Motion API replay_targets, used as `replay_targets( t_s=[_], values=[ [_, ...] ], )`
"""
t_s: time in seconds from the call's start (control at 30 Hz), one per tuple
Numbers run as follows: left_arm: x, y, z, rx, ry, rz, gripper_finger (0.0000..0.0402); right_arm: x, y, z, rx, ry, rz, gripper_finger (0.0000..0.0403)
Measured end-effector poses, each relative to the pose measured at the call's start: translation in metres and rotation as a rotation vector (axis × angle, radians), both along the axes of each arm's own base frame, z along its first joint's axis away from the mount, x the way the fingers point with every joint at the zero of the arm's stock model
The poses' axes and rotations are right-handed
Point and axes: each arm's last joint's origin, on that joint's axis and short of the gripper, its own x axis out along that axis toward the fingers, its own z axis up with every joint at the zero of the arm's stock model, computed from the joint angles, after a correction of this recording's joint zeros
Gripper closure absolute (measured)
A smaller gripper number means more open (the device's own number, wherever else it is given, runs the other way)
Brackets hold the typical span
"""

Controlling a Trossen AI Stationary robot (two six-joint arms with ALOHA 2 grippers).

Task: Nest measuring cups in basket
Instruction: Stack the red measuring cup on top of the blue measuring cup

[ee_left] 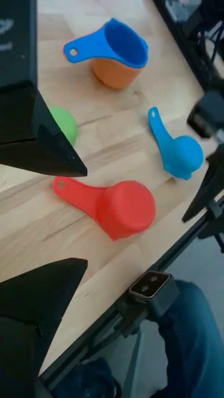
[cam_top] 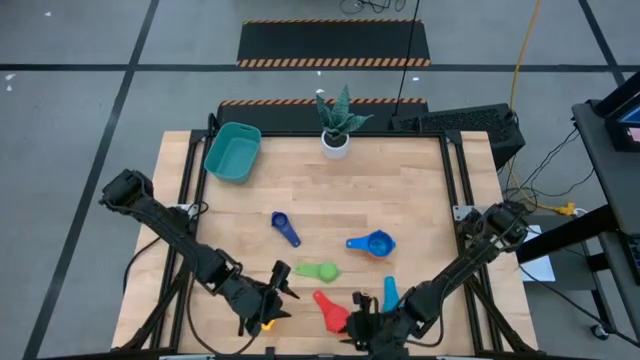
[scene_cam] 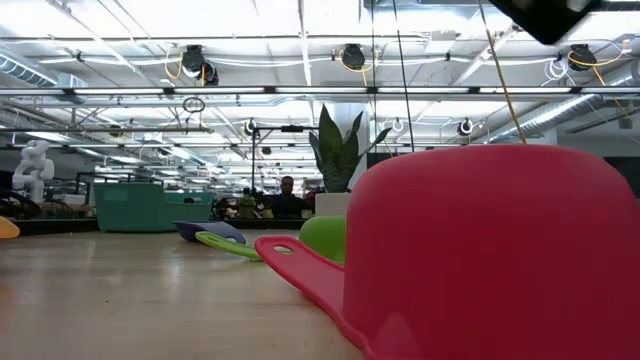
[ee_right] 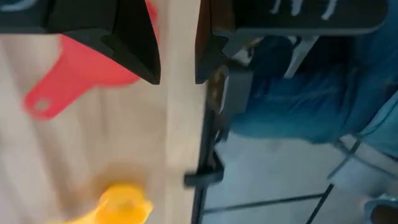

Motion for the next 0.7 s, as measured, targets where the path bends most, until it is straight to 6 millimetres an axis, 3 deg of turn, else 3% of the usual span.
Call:
replay_targets(
  t_s=[0.37, 0.7],
  values=[
    [0.015, -0.006, -0.031, 0.111, -0.018, 0.076, 0.0172, 0.008, 0.001, -0.046, 0.059, 0.208, 0.009, 0.0356],
    [0.031, 0.001, -0.063, 0.194, 0.042, 0.085, 0.0172, 0.009, -0.012, -0.052, -0.004, 0.277, -0.028, 0.0401]
  ],
)
